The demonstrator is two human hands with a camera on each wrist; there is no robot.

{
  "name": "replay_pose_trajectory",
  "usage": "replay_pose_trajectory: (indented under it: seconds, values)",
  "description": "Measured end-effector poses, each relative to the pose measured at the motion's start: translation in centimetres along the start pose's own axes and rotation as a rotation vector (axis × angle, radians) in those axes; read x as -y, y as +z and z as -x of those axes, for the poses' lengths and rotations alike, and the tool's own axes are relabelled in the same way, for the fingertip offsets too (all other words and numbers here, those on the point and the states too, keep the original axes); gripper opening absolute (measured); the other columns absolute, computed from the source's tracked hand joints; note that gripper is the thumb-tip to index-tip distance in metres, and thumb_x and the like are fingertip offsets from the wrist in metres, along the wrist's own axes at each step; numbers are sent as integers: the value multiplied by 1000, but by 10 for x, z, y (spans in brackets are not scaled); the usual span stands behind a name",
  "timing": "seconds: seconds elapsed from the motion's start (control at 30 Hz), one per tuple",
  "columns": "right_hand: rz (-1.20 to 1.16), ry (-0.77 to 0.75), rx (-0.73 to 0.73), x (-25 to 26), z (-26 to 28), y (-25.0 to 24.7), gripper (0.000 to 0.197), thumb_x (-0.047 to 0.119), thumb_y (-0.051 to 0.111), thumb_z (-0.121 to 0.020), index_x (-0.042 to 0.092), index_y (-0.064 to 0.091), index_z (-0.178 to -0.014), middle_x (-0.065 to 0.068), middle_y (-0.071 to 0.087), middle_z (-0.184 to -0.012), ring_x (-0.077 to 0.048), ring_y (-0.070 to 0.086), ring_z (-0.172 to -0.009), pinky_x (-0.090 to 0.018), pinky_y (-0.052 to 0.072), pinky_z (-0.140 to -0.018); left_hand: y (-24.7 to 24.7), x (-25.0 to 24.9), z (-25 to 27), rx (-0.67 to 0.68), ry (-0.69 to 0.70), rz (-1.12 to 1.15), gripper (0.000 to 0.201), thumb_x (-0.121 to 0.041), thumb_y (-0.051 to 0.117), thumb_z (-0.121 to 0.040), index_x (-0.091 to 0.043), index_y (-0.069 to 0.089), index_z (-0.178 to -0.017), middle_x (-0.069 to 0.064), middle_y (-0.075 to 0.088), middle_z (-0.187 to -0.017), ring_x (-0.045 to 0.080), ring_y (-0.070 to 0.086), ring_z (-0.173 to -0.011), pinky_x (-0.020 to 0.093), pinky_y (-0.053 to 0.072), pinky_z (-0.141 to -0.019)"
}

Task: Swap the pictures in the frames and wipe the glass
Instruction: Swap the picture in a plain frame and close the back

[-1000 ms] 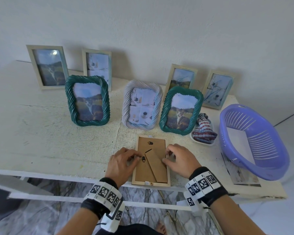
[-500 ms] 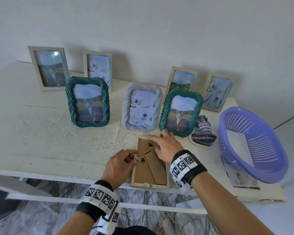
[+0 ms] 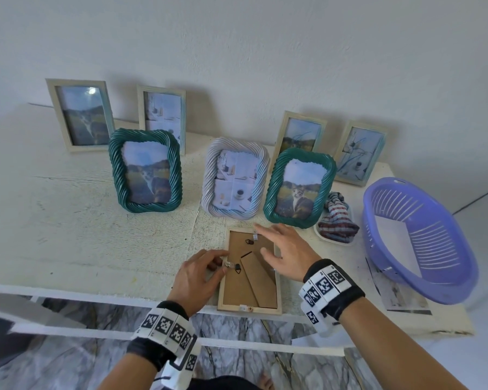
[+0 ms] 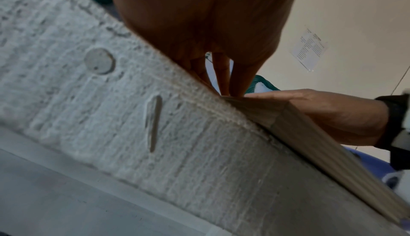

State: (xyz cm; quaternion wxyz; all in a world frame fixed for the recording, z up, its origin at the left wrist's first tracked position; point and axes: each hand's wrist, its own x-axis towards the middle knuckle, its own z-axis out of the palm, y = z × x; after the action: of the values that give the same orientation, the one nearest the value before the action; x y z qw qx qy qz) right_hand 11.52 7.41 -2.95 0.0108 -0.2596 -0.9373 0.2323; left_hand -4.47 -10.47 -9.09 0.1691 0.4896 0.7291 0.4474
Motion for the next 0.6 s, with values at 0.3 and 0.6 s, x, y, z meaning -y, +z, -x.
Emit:
replay_pose_trajectory:
  seconds: [0.3,0.6]
  values:
    - [-12,188,172,36,65,36,105,76,56,-73,37,-2,-151,2,-22,-158,-13,-21,-145,-41,19,-115,0,1,1,4,18,-11,46,-51,48,-83,-23,68,-114,-14,60,-88,2,59,-81,26,54,-74]
    - [-41,167,64,34,68,57,102,75,51,-77,36,-7,-151,1,-32,-155,-16,-26,-143,-37,6,-118,0,-2,0,-2,2,19,50,-57,50,-80,-24,68,-113,-14,60,-87,3,60,-80,22,52,-74]
